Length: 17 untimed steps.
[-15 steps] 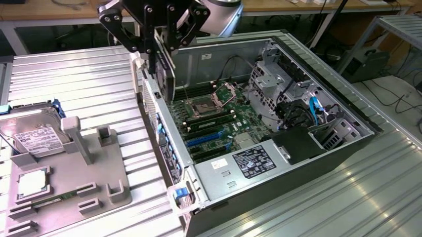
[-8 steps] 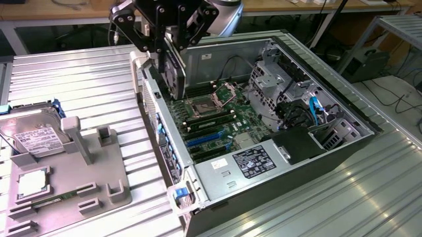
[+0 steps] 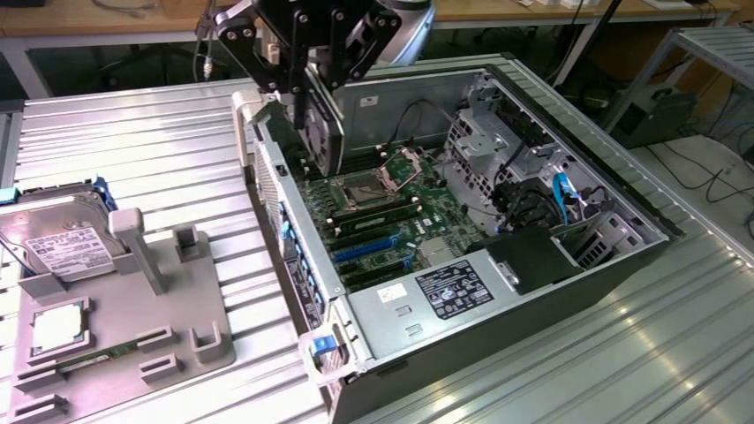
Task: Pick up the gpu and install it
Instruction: 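Pick up the gpu and move the gpu toward the slot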
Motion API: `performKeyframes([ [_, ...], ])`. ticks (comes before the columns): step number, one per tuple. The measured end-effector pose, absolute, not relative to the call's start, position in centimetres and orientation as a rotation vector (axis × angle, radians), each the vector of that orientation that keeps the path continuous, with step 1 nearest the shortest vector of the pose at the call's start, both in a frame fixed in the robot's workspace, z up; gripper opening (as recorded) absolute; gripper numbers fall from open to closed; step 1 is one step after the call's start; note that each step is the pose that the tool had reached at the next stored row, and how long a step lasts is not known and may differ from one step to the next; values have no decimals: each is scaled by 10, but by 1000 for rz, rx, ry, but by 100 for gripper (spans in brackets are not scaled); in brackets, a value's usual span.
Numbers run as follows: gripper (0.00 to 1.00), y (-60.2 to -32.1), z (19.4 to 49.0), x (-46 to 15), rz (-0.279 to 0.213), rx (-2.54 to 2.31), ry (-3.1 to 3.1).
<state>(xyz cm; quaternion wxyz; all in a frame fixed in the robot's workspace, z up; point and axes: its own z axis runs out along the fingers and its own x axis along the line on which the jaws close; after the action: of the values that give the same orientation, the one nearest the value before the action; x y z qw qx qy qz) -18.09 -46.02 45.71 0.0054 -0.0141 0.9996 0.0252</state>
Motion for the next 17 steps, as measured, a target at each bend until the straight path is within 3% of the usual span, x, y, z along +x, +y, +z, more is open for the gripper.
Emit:
performKeyframes([
  [17, 28, -460, 456, -164, 79, -52, 3129],
])
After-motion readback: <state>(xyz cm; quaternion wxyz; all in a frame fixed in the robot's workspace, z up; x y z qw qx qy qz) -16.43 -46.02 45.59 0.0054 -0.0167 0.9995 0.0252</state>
